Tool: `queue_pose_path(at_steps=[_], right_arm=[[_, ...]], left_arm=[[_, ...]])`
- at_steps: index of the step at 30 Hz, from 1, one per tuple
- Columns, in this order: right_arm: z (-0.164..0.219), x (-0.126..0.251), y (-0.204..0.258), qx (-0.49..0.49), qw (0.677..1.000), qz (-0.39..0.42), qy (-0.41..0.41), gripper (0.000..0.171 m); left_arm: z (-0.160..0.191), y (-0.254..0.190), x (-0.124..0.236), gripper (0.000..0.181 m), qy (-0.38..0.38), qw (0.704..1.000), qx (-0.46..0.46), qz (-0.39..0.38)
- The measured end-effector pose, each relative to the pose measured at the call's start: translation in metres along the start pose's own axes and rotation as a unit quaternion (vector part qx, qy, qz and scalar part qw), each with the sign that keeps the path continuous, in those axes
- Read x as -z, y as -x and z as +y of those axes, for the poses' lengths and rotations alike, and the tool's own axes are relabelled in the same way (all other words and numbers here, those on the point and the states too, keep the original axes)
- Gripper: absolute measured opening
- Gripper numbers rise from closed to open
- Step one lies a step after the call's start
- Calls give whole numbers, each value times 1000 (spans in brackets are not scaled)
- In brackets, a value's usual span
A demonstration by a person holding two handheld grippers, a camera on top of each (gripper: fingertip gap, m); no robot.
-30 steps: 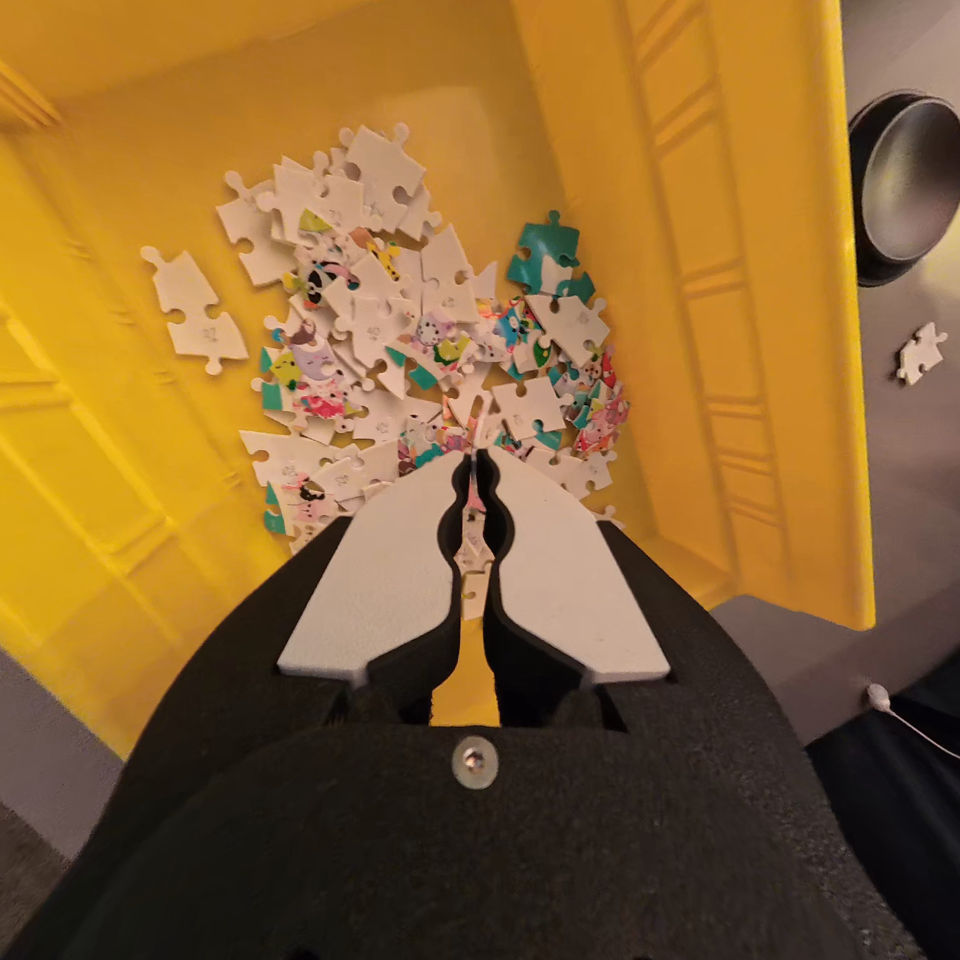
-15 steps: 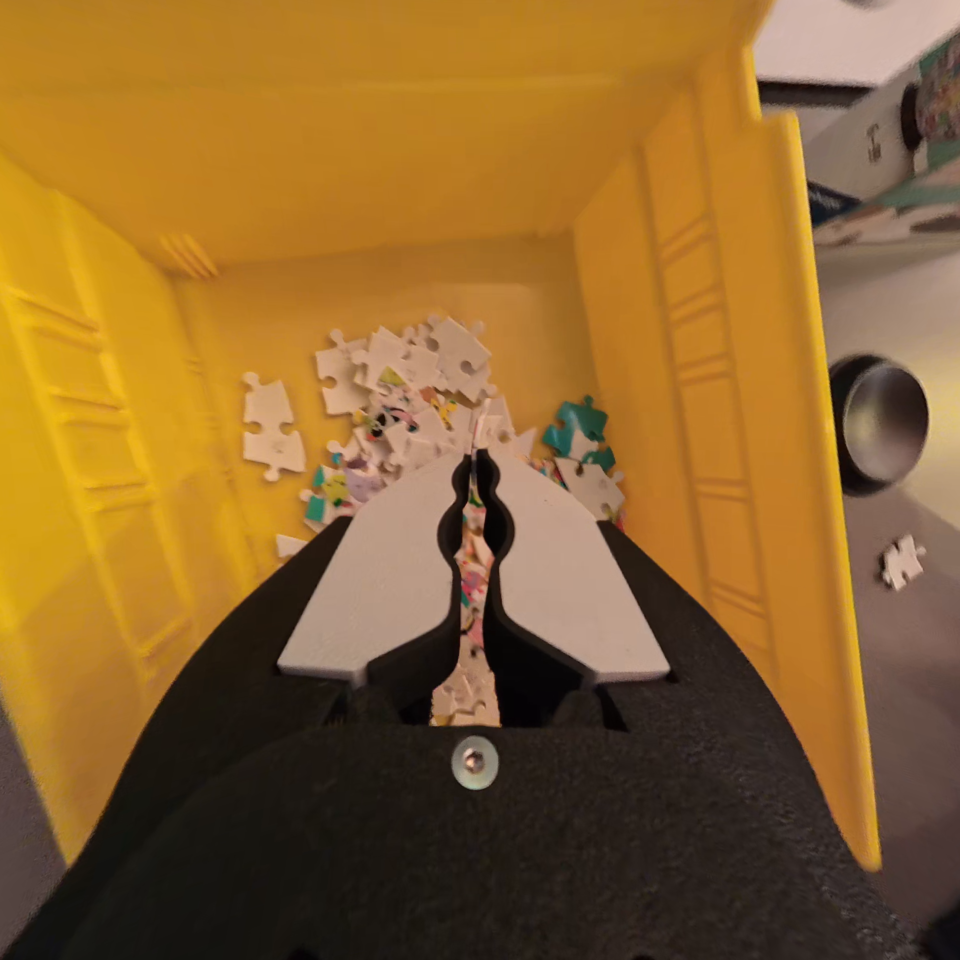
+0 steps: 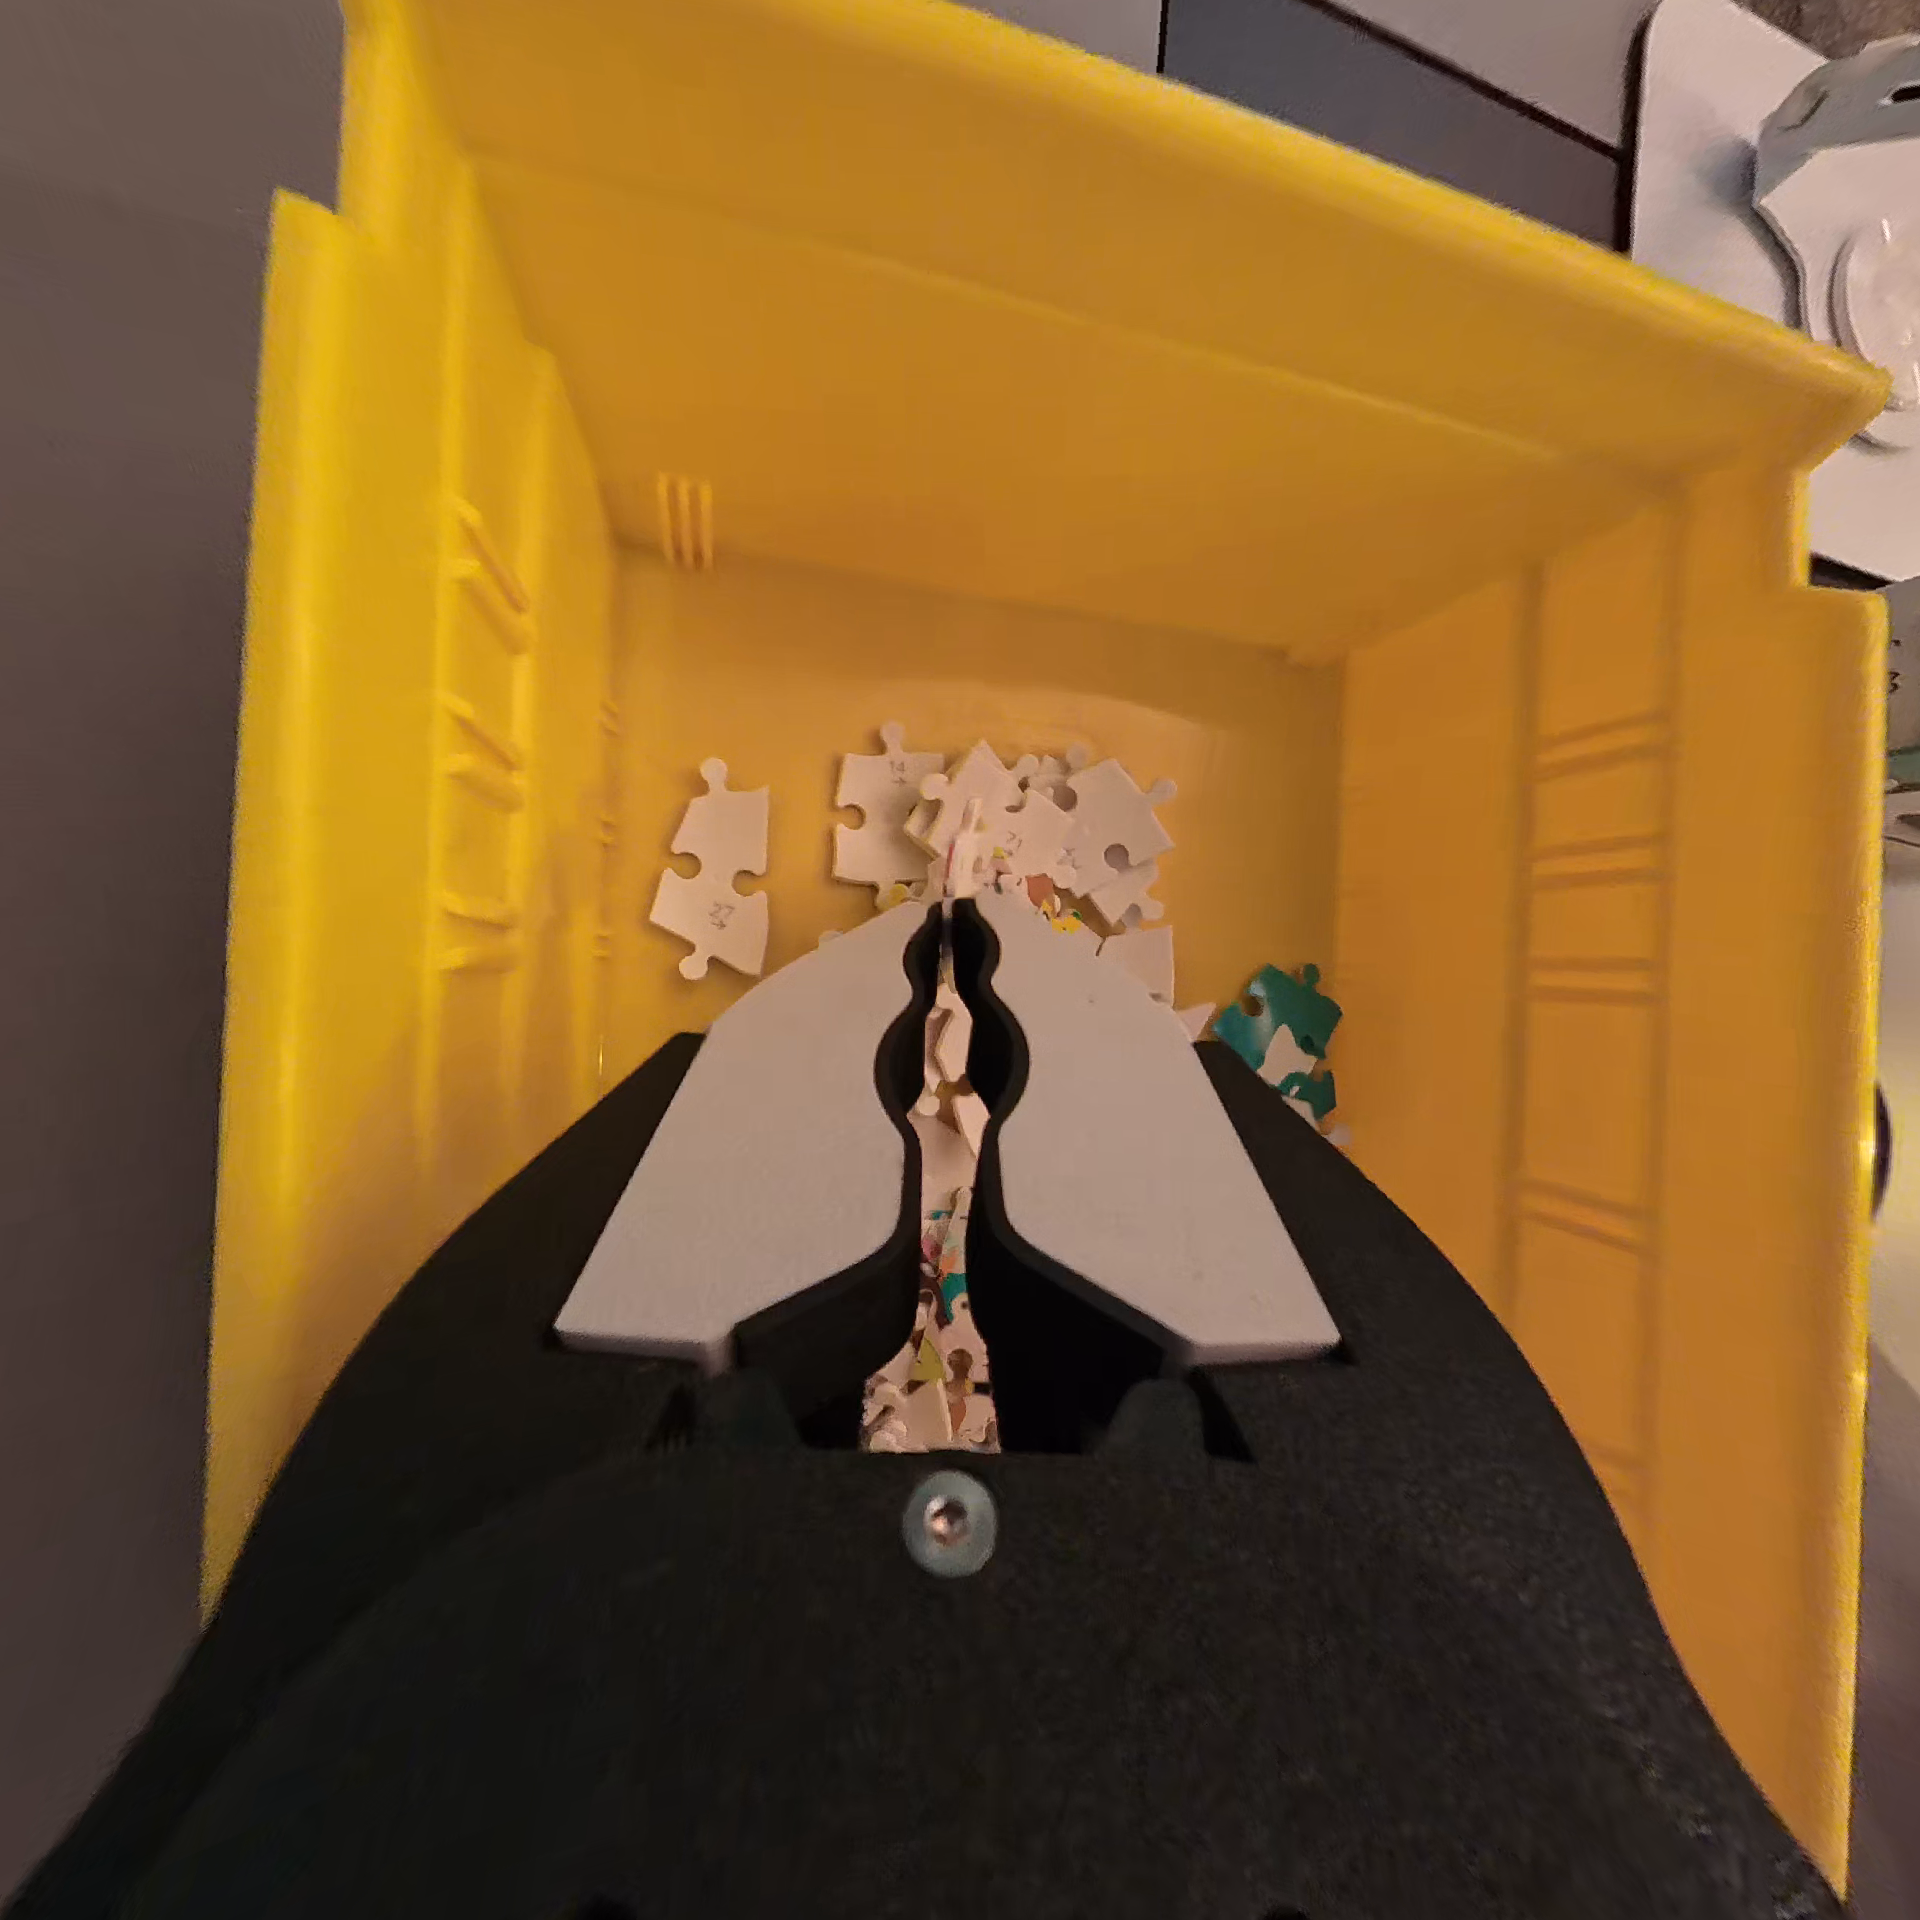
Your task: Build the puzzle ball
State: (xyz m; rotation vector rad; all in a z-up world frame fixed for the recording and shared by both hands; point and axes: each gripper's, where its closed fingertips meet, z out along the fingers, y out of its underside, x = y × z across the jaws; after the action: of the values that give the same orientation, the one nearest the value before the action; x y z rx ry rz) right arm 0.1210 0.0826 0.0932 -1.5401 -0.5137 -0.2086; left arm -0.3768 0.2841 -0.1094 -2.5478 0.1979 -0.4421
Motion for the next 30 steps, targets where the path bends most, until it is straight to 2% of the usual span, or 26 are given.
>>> queue_pose_path(at_steps=[13,15,20,24,27,30], right_arm=[[2,-2,3,6,1000,-2,6,39],[2,-2,3,8,1000,-1,7,39],[2,-2,2,8,1000,0,7,39],[3,-2,3,9,1000,-1,7,39],[3,-3,3,10,1000,-1,8,39],[3,-3,3,9,1000,-2,7,39]], left_arm=[[8,25,-4,2,23,997,-4,-73],[9,27,-4,11,29,996,-5,-82],[13,27,-4,19,44,995,-12,-89],[13,24,10,26,55,993,-35,-95],[23,21,22,26,89,991,-52,-87],[32,19,19,36,117,987,-64,-87]])
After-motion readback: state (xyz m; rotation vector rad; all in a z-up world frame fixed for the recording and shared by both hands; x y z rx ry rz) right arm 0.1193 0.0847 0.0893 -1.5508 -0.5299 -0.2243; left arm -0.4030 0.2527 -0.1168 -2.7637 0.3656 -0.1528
